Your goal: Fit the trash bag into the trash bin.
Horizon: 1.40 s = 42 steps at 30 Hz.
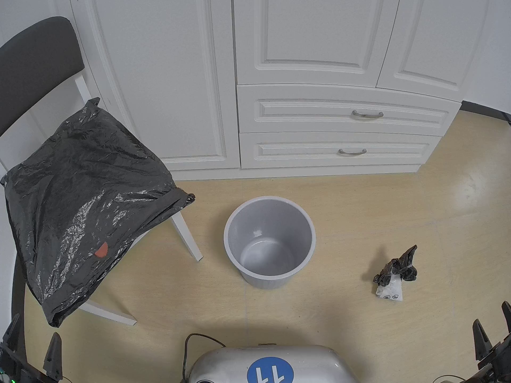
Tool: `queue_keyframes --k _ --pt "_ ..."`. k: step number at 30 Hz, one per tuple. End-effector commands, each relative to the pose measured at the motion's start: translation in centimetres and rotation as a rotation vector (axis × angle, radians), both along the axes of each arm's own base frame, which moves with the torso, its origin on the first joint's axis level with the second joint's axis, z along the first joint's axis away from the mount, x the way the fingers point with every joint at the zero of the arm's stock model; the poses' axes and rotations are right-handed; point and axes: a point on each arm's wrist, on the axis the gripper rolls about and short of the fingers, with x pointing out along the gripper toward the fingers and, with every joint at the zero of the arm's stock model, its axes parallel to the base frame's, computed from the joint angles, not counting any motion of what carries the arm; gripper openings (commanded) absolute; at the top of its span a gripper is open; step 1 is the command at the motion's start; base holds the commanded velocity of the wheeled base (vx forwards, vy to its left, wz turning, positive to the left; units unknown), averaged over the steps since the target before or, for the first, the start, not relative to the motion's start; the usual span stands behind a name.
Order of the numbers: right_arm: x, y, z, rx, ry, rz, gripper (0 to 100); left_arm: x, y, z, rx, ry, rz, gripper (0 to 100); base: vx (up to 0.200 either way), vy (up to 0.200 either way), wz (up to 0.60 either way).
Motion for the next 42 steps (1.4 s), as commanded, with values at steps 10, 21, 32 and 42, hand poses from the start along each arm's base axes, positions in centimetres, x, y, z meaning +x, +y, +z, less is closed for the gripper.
queue_keyframes --k 10,21,32,42 --pt "0.01 0.01 -0.51 -0.005 0.005 0.004 100 0.01 0.0 -0.52 -0.001 0.001 0.0 100 0.0 0.0 0.0" --pt "0.0 0.01 -0.52 -0.005 0.003 0.006 100 0.01 0.0 -0.52 -0.001 0.001 0.0 100 0.0 0.0 0.0" --pt "0.01 0.01 -0.51 -0.005 0.005 0.006 100 0.01 0.0 -0.52 -0.001 0.001 0.0 100 0.0 0.0 0.0" --pt "0.0 0.01 -0.52 -0.005 0.003 0.006 100 0.01 0.0 -0.52 -0.001 0.001 0.0 100 0.0 0.0 0.0"
